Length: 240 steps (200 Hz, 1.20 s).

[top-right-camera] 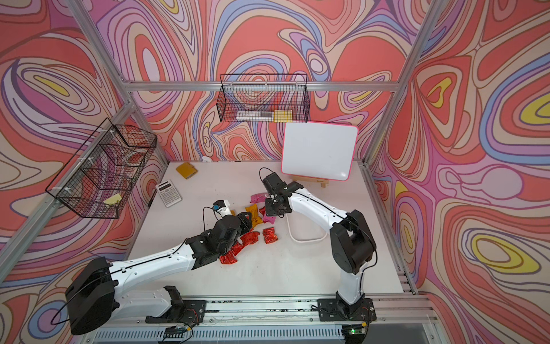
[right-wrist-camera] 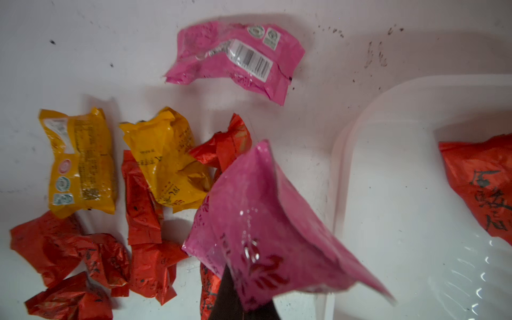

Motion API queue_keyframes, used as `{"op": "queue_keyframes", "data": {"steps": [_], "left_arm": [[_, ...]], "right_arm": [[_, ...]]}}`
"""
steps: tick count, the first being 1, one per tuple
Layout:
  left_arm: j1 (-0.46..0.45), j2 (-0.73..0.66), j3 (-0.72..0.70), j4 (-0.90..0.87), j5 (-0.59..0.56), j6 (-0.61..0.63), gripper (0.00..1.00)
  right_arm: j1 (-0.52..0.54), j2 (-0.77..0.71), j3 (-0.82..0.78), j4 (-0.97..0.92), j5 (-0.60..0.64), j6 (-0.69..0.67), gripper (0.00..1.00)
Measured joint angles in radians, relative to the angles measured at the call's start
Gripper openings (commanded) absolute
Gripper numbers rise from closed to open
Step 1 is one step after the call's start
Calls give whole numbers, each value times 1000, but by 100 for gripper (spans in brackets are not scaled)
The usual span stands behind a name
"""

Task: Take the tea bags out of the storage box
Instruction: Place the tea bag at the center of the board, then pick up the tea bag from the storage box.

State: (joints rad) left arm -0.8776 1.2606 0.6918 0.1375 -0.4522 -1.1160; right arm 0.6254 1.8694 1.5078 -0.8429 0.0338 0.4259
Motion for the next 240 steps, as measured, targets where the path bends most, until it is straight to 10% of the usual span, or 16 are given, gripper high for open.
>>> {"op": "queue_keyframes", "data": {"steps": [82,173,240], "left_arm": [[0,27,0,10,43,-8,48],[0,154,83,74,205,64,51],[-7,361,221,157,427,98,54]], "right_arm": [[5,74,31,-42,31,-39,41],[-46,-243,-146,72,231,129,49],[-202,-184,-288,135,258,258,49]]}}
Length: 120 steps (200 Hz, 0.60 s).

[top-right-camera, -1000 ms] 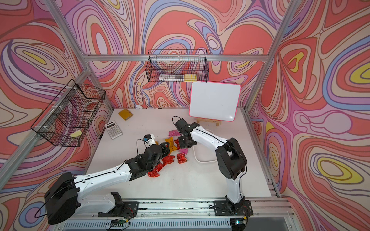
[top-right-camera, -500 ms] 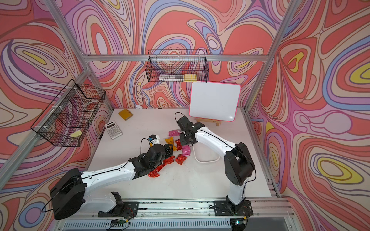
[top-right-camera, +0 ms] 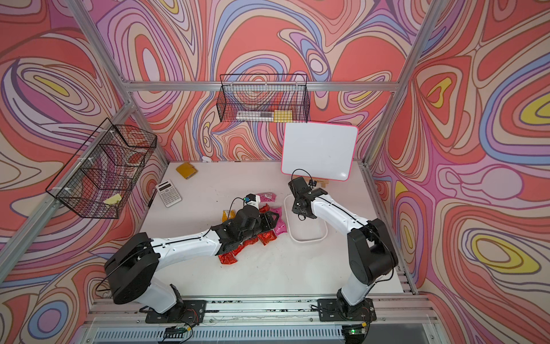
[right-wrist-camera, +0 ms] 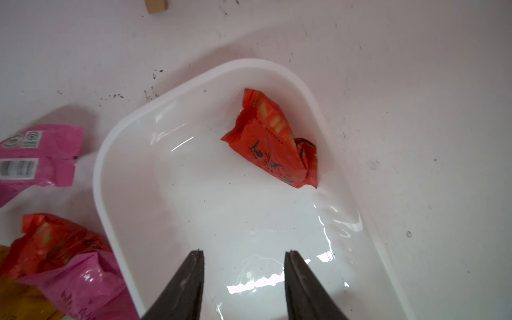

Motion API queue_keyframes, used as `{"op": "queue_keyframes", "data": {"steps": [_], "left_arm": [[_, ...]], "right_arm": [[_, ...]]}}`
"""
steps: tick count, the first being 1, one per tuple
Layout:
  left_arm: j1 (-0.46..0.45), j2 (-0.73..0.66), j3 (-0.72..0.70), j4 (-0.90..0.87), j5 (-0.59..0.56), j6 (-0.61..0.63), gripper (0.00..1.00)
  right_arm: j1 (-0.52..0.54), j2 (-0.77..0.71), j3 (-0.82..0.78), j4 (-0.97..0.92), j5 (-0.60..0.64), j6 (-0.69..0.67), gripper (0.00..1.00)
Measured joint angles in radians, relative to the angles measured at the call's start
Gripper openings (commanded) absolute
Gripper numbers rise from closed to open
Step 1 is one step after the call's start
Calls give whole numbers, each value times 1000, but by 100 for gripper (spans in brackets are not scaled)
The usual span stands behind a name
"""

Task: Take the tea bags out of the storage box
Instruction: Pick up the tea bag from the storage box.

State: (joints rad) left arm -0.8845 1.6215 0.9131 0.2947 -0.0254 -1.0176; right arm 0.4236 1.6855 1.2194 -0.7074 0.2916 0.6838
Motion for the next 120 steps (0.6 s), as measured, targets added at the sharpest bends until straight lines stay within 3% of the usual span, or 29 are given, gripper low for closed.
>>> {"op": "queue_keyframes", "data": {"steps": [43,120], "left_arm": [[-6,105,59,20,103,8,54],[-7,190,117,19,154,8,49]], "right_arm": [[-5,70,82,15,11,-153,51],[-61,243,187,42,46,-354,51]]}}
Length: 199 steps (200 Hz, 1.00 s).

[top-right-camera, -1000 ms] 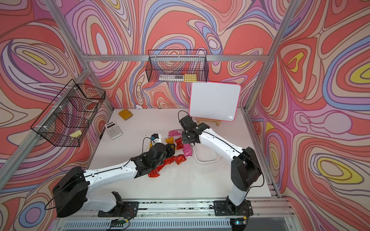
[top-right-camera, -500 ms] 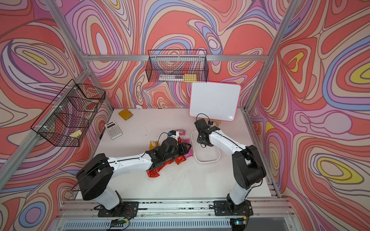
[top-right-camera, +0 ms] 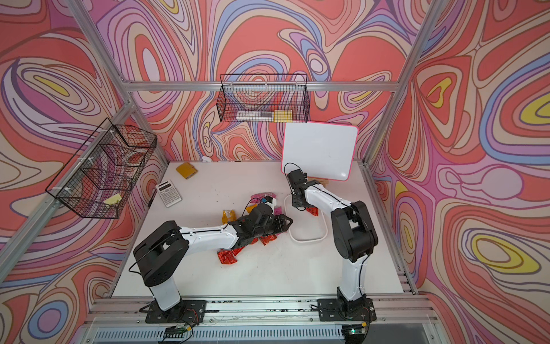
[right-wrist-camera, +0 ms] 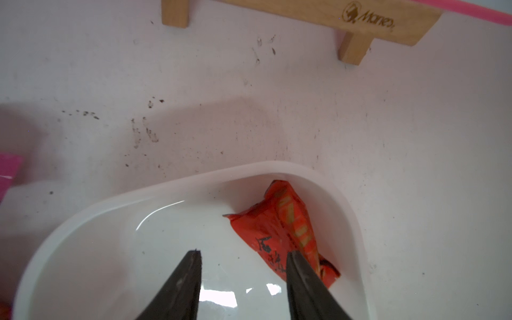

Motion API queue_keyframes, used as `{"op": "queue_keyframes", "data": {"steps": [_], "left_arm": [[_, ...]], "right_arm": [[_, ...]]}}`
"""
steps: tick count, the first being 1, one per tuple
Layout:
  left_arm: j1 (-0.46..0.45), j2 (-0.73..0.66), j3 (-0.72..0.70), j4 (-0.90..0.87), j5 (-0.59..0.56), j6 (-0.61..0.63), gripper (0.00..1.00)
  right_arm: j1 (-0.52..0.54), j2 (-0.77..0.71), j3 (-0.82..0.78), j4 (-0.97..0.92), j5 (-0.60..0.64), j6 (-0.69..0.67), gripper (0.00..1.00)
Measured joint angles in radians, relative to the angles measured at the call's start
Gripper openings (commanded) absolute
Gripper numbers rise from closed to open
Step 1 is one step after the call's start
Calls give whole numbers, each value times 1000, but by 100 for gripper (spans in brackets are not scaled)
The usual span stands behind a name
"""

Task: Take the tea bags out of the storage box
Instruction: Pick up the tea bag from the storage box.

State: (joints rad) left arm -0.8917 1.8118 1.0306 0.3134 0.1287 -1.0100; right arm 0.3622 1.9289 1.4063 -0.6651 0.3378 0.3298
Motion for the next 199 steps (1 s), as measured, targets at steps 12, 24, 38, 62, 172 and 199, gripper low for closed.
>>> {"op": "queue_keyframes", "data": {"steps": [12,24,38,62,172,199], "left_arm": [[0,11,6,0,1,0,48],[0,23,11,0,3,0,48],[-1,40,20,-2,6,0,46],[-2,65,23,-3,12,0,42],[-5,84,40,-36,26,0,25],[-5,92,51,-45,26,0,22]], "right_arm": [[-9,8,0,0,8,-13,52],[-15,11,0,-1,16,-26,52],[-17,13,2,-2,27,-42,52],[-23,23,11,0,38,-61,52],[-43,37,-42,13,3,-63,39],[-47,17,-58,16,-24,-50,23]]}}
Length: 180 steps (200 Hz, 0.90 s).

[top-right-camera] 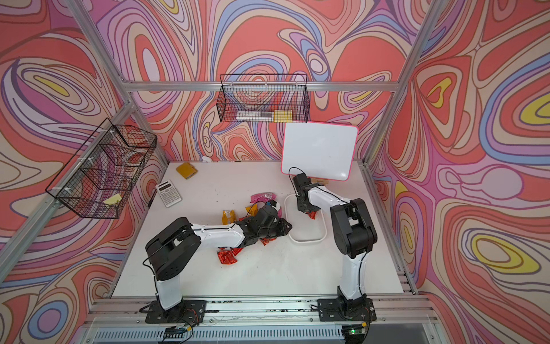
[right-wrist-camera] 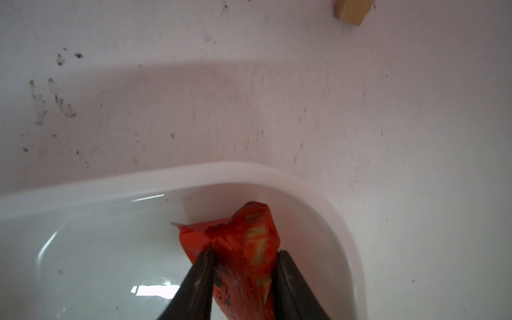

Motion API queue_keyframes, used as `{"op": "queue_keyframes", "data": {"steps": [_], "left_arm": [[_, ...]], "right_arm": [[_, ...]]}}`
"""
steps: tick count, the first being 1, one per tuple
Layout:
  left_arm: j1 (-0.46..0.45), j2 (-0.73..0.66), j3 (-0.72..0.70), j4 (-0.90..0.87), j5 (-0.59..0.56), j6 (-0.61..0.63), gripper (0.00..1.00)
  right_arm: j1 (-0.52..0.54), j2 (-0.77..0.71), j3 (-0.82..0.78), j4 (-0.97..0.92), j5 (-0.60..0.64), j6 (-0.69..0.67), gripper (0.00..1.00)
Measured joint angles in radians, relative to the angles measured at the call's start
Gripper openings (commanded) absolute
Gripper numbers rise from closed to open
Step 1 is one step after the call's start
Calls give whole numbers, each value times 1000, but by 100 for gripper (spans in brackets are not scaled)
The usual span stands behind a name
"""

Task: Take the tea bags out of the storage box
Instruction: Pick up the tea bag from the storage box, then place the tea bag at the center of the board.

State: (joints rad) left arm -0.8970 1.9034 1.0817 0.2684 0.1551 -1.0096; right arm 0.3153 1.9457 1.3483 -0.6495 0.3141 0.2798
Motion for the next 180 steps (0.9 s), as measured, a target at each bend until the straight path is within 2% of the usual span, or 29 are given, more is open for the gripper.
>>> {"op": "queue_keyframes", "data": {"steps": [22,39,81,111,154,180], "left_arm": [[0,6,4,-2,0,0,22],[0,8,5,-3,0,0,24],[0,7,5,2,0,11,39],[0,-29,-10,31,-3,10,48],[-1,-226,-114,75,-106,2,51],[-1,-364,-212,86,-236,-14,50]], "right_arm": [[-2,-12,-4,0,-24,0,8],[-2,-18,-10,5,-46,13,0],[-2,-105,-52,-29,-82,19,0],[-2,-246,-70,-59,-121,33,0],[16,-449,-116,-84,-217,76,0],[121,-522,-166,-99,-256,108,0]]}}
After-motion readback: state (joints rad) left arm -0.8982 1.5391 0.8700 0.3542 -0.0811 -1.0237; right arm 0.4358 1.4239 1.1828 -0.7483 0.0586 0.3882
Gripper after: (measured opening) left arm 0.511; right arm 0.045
